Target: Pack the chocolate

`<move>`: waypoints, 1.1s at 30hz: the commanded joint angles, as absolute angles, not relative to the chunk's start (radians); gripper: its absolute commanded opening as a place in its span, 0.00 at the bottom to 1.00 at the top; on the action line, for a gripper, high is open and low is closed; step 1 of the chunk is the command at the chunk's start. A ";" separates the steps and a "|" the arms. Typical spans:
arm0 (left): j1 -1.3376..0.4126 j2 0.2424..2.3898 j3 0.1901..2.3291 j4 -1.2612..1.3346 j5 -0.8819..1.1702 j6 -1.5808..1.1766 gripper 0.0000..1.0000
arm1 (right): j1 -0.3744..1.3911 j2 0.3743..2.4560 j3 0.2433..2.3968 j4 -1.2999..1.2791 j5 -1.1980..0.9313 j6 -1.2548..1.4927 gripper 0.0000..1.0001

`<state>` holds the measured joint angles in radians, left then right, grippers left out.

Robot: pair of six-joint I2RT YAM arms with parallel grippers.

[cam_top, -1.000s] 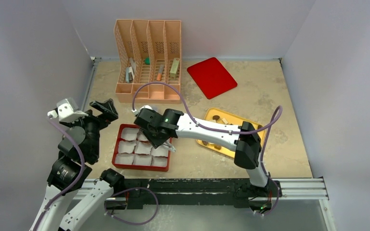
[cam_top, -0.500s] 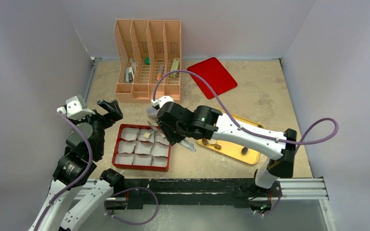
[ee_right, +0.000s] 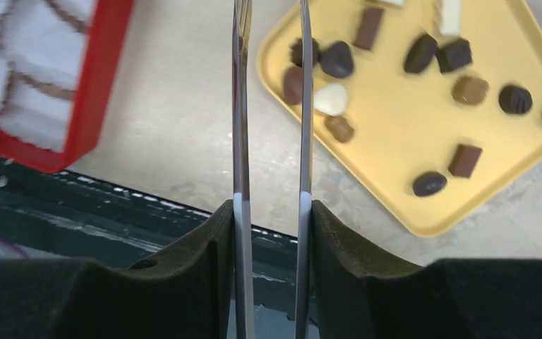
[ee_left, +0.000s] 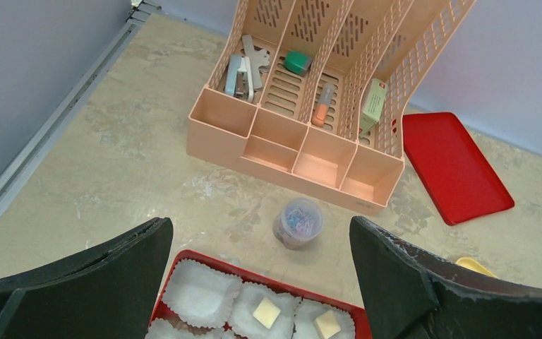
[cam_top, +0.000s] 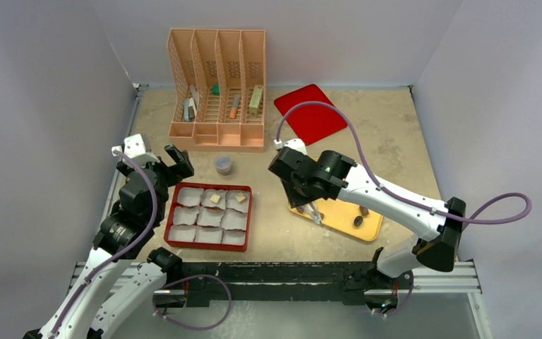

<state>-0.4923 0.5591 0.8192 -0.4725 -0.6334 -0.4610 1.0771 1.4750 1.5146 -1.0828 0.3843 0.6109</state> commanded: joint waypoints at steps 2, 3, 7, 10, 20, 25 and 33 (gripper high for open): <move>-0.495 0.548 0.818 -0.417 -0.630 -0.435 0.96 | 0.990 1.404 1.408 -1.132 0.413 0.664 0.41; -0.495 0.548 0.818 -0.416 -0.630 -0.433 0.96 | 0.967 1.399 1.389 -1.131 0.411 0.664 0.41; -0.495 0.546 0.817 -0.415 -0.633 -0.430 0.96 | 0.912 1.388 1.332 -1.109 0.402 0.646 0.41; -0.495 0.543 0.817 -0.416 -0.633 -0.430 0.95 | 0.894 1.390 1.311 -1.081 0.391 0.622 0.40; -0.495 0.537 0.817 -0.419 -0.634 -0.426 0.96 | 0.857 1.428 1.280 -1.024 0.365 0.591 0.40; -0.495 0.537 0.818 -0.418 -0.636 -0.425 0.96 | 0.840 1.434 1.255 -1.008 0.355 0.588 0.39; -0.495 0.534 0.814 -0.421 -0.636 -0.426 0.95 | 0.827 1.445 1.221 -0.979 0.333 0.579 0.39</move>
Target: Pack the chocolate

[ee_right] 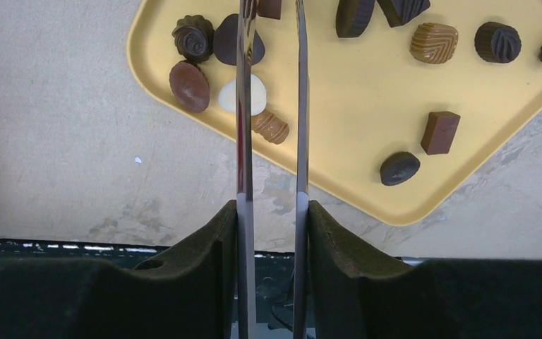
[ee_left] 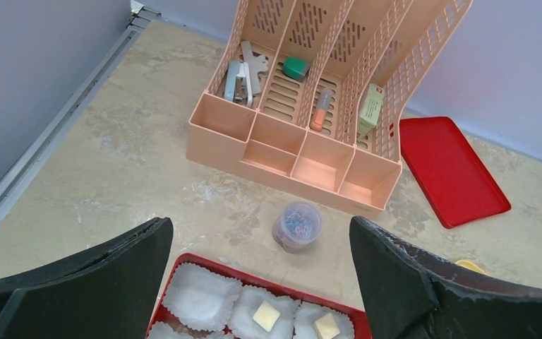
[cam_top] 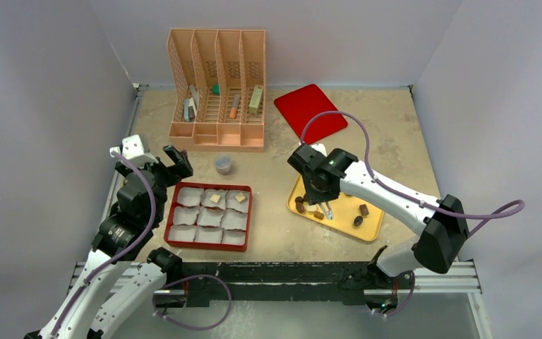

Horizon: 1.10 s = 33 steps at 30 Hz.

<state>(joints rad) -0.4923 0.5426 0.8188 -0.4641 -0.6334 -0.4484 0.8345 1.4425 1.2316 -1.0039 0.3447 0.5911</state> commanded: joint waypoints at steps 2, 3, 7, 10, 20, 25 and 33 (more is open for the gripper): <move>-0.495 0.530 0.814 -0.420 -0.637 -0.427 0.96 | 0.825 1.447 1.213 -0.969 0.323 0.575 0.38; -0.495 0.529 0.813 -0.422 -0.638 -0.428 0.95 | 0.824 1.449 1.211 -0.966 0.319 0.575 0.38; -0.495 0.525 0.813 -0.424 -0.638 -0.430 0.95 | 0.824 1.445 1.209 -0.961 0.314 0.576 0.33; -0.495 0.524 0.814 -0.425 -0.638 -0.431 0.95 | 0.824 1.434 1.211 -0.967 0.323 0.581 0.29; -0.495 0.519 0.816 -0.428 -0.635 -0.439 0.95 | 0.824 1.406 1.212 -0.979 0.345 0.601 0.17; -0.495 0.518 0.819 -0.428 -0.635 -0.440 0.95 | 0.824 1.396 1.237 -0.983 0.344 0.606 0.17; -0.495 0.518 0.831 -0.433 -0.637 -0.442 0.95 | 0.824 1.383 1.313 -0.978 0.338 0.578 0.17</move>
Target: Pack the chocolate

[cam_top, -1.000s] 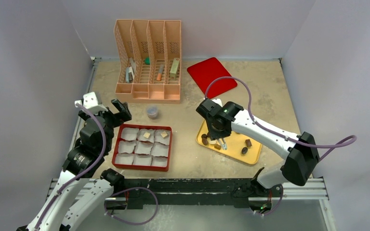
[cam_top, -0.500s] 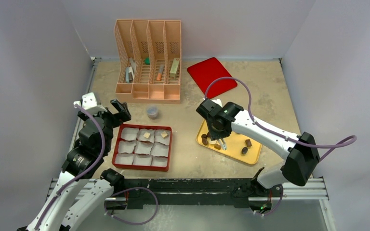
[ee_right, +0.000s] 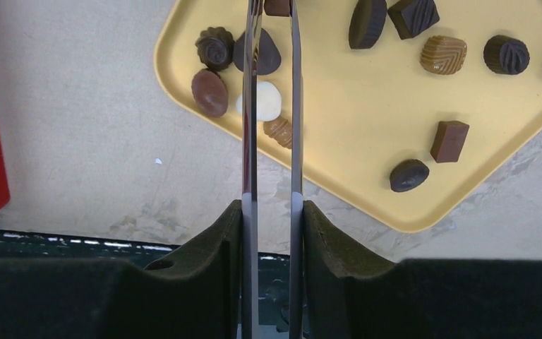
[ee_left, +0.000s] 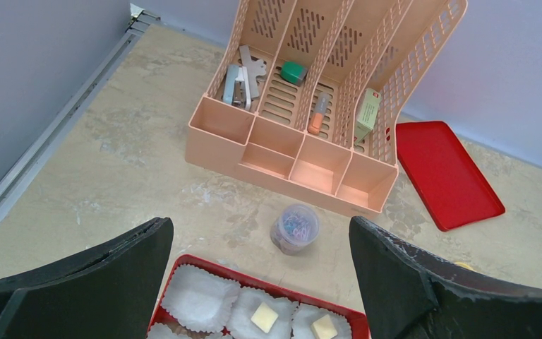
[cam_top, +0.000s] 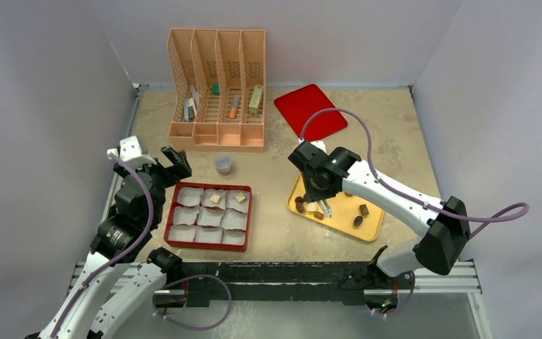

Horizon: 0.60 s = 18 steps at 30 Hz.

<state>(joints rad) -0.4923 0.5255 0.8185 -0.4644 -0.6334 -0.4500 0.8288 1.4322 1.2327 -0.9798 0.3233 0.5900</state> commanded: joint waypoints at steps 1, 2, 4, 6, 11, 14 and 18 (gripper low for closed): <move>-0.495 0.517 0.834 -0.433 -0.638 -0.443 0.95 | 0.825 1.381 1.321 -0.974 0.334 0.573 0.17; -0.495 0.515 0.834 -0.433 -0.639 -0.443 0.95 | 0.824 1.379 1.333 -0.968 0.328 0.568 0.17; -0.495 0.512 0.838 -0.433 -0.641 -0.445 0.95 | 0.825 1.372 1.350 -0.948 0.315 0.555 0.17; -0.495 0.511 0.844 -0.435 -0.641 -0.447 0.95 | 0.825 1.367 1.368 -0.924 0.294 0.542 0.18; -0.495 0.503 0.869 -0.446 -0.645 -0.453 0.95 | 0.839 1.376 1.423 -0.867 0.240 0.518 0.19; -0.495 0.495 0.889 -0.452 -0.649 -0.460 0.95 | 0.861 1.400 1.468 -0.843 0.223 0.507 0.20; -0.495 0.485 0.927 -0.461 -0.654 -0.469 0.95 | 0.916 1.462 1.539 -0.815 0.221 0.492 0.21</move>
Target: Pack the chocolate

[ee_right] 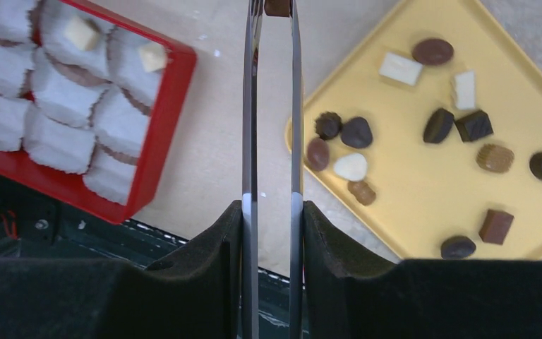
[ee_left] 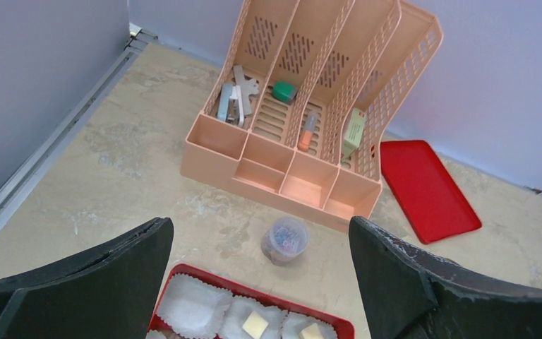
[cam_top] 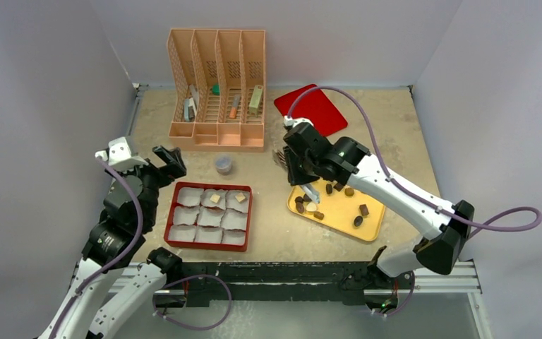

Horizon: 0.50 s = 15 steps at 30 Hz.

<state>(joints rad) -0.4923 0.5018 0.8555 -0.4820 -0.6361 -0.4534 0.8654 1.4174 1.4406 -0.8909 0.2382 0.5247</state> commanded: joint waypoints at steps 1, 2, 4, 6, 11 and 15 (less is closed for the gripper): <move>-0.495 0.483 0.934 -0.464 -0.658 -0.470 0.95 | 0.933 1.478 1.559 -0.809 0.223 0.488 0.21; -0.495 0.480 0.942 -0.467 -0.665 -0.471 0.95 | 0.951 1.497 1.580 -0.803 0.225 0.484 0.21; -0.495 0.472 0.953 -0.475 -0.677 -0.473 0.95 | 0.988 1.536 1.622 -0.785 0.225 0.474 0.21; -0.495 0.466 0.963 -0.481 -0.687 -0.475 0.95 | 1.022 1.581 1.666 -0.769 0.215 0.461 0.22; -0.495 0.451 0.990 -0.498 -0.704 -0.484 0.95 | 1.082 1.690 1.774 -0.730 0.179 0.426 0.22; -0.495 0.445 1.010 -0.510 -0.718 -0.489 0.95 | 1.119 1.773 1.855 -0.700 0.153 0.393 0.23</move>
<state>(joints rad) -0.4923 0.4568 0.9600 -0.5087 -0.6895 -0.4747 1.0916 1.7428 1.7489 -0.7769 0.1848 0.4473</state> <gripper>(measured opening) 0.948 0.339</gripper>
